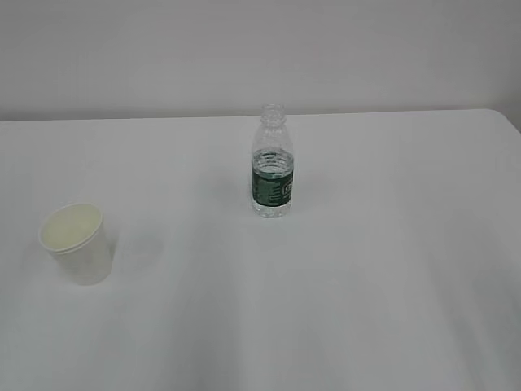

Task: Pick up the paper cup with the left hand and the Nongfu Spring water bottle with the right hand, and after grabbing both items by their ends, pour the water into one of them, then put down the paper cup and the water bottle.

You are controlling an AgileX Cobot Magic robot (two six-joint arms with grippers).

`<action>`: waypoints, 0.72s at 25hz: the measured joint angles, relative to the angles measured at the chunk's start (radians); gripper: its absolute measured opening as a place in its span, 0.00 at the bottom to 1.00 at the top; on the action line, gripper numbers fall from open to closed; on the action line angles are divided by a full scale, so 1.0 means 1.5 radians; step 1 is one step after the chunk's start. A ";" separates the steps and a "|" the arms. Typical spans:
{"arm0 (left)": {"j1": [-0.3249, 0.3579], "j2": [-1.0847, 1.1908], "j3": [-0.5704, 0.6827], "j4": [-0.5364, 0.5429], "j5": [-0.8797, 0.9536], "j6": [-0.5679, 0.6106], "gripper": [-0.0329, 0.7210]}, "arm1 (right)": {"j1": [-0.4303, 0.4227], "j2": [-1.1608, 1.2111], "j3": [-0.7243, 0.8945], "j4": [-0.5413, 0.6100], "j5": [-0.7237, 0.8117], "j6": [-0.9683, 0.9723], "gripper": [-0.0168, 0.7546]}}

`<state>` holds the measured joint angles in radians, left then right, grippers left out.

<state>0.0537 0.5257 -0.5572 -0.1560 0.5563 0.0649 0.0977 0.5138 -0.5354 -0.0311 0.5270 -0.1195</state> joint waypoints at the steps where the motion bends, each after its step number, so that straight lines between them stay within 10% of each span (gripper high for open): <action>1: 0.000 0.006 0.000 0.000 -0.010 0.000 0.74 | 0.000 0.009 0.000 0.000 -0.010 0.000 0.74; 18: 0.000 0.136 0.000 0.003 -0.146 0.011 0.74 | 0.000 0.144 0.000 0.000 -0.167 0.000 0.74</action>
<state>0.0537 0.7304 -0.5572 -0.1520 0.3369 0.0807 0.0977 0.7298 -0.5354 -0.0311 0.2773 -0.1195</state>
